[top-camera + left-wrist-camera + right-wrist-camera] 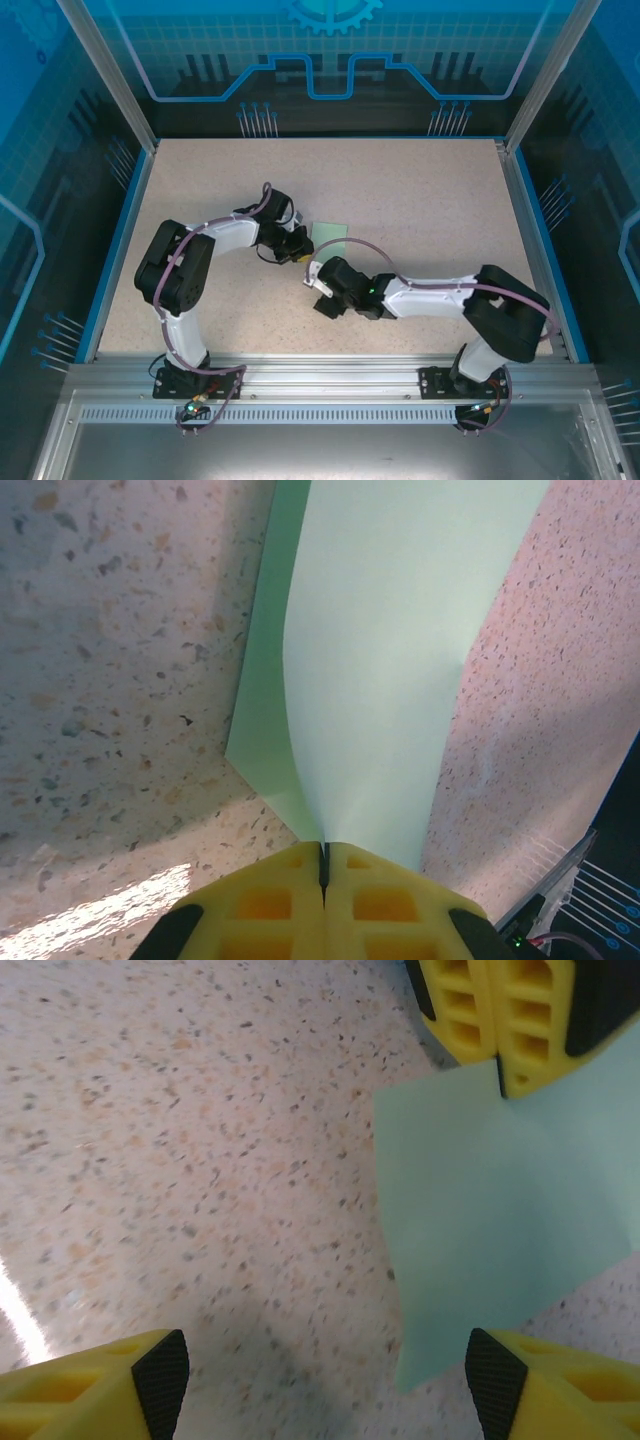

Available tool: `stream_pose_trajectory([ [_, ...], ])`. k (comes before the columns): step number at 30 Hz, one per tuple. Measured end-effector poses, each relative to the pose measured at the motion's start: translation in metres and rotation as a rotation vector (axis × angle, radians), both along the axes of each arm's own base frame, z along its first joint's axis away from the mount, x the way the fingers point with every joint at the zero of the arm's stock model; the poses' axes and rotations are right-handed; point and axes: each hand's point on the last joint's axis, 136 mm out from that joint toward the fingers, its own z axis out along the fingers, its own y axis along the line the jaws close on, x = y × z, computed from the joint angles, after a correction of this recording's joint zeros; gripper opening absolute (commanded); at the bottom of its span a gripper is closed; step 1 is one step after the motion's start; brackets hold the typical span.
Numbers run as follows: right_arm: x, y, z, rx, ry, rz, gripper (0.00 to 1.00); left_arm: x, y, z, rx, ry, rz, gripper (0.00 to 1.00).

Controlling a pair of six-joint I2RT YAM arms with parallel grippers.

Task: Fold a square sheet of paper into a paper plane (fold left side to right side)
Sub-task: Third fold the triangle at the center of the table.

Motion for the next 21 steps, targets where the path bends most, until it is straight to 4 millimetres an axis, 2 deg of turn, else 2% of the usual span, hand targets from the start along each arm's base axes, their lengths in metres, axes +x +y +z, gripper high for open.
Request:
stream_pose_trajectory([
  [8, 0.03, 0.032, 0.01, -0.015, -0.086, 0.013, 0.64, 0.002, -0.001, 0.003, -0.002, -0.004, 0.0, 0.06],
  [14, 0.036, 0.033, 0.01, -0.03, -0.107, 0.01, 0.4, 0.005, -0.002, 0.007, -0.003, -0.009, 0.0, 0.09],
  [17, 0.036, 0.033, 0.01, -0.032, -0.108, 0.01, 0.23, 0.005, -0.002, 0.008, -0.002, -0.007, -0.001, 0.14],
  [20, 0.036, 0.033, 0.009, -0.031, -0.106, 0.009, 0.09, 0.005, -0.002, 0.009, 0.0, -0.009, -0.003, 0.25],
  [21, 0.036, 0.033, 0.009, -0.03, -0.105, 0.009, 0.06, 0.006, -0.002, 0.01, 0.003, -0.012, -0.006, 0.32],
])
